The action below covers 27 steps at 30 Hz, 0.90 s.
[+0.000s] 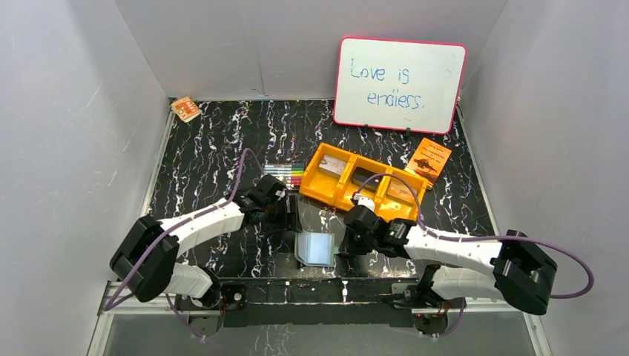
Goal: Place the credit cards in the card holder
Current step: Open the card holder at the center of the board.
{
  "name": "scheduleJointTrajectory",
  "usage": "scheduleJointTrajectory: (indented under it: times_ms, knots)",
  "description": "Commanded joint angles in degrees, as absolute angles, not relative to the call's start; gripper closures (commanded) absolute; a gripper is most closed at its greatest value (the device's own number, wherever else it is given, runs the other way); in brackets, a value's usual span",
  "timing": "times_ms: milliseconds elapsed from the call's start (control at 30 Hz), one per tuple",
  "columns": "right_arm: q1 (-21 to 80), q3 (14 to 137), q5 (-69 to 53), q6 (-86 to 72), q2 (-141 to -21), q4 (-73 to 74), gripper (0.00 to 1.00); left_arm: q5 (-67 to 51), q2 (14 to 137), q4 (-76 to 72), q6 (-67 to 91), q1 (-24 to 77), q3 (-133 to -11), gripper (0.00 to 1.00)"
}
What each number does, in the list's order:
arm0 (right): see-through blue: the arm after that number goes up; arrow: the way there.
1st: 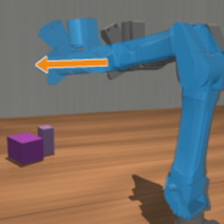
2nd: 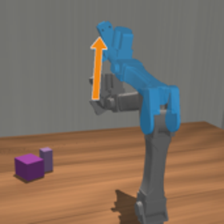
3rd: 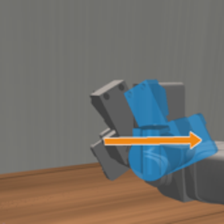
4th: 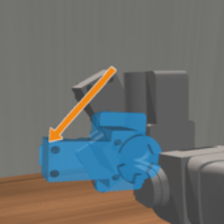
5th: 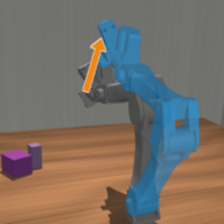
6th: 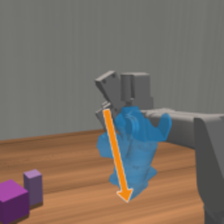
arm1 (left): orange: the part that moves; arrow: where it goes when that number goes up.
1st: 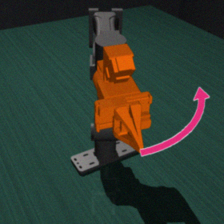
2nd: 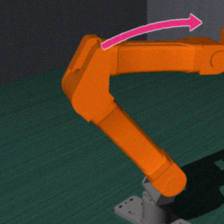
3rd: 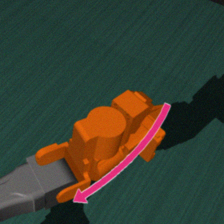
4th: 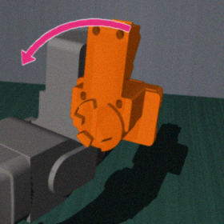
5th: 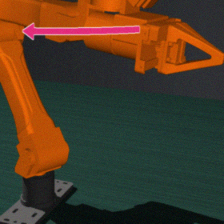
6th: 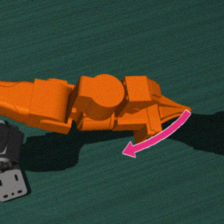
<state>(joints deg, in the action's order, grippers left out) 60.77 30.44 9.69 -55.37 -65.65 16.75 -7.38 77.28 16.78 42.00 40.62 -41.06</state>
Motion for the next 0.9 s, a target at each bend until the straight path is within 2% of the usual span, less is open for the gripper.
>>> scheduleJointTrajectory:
  times_ms: [0,100,200,233,333,467,600,733,867]
  knots:
    - [60.68,32.8,10.12,-55.27,-65.78,16.7,1.0,-9.3,78.77,16.13,41.13,40.6,-39.27,0.34]
    - [60.72,32.83,10.02,-55.37,-65.73,16.9,0.88,-9.1,79.14,15.18,40.93,40.53,-38.08,0.37]
    - [60.67,33.15,10.62,-55.46,-65.28,18.38,0.71,-8.73,79.95,14.79,40.63,40.59,-37.34,0.41]
    - [60.72,33.92,11.18,-55.34,-63.84,20.07,0.61,-8.77,80.47,14.3,40.56,40.6,-36.72,0.45]
    - [60.68,35.16,11.97,-54.63,-61.63,21.72,0.55,-8.88,80.51,13.81,40.69,40.55,-36.32,0.48]
    - [60.73,38.71,11.21,-52.5,-59.11,23.99,0.52,-8.83,80.67,13.54,40.68,40.59,-36.3,0.5]
    - [60.8,42.53,5.14,-47.64,-60.61,20.76,0.53,-8.82,80.78,13.48,40.76,40.6,-36.3,0.51]
    - [62.11,45.76,0.45,-45.73,-67.36,15.11,0.57,-8.31,80.27,13.45,41.19,40.6,-35.98,0.51]
    - [63.57,47.2,-3.1,-46.03,-76.63,8.12,0.66,-7.63,79.78,13.7,41.59,40.59,-35.82,0.52]
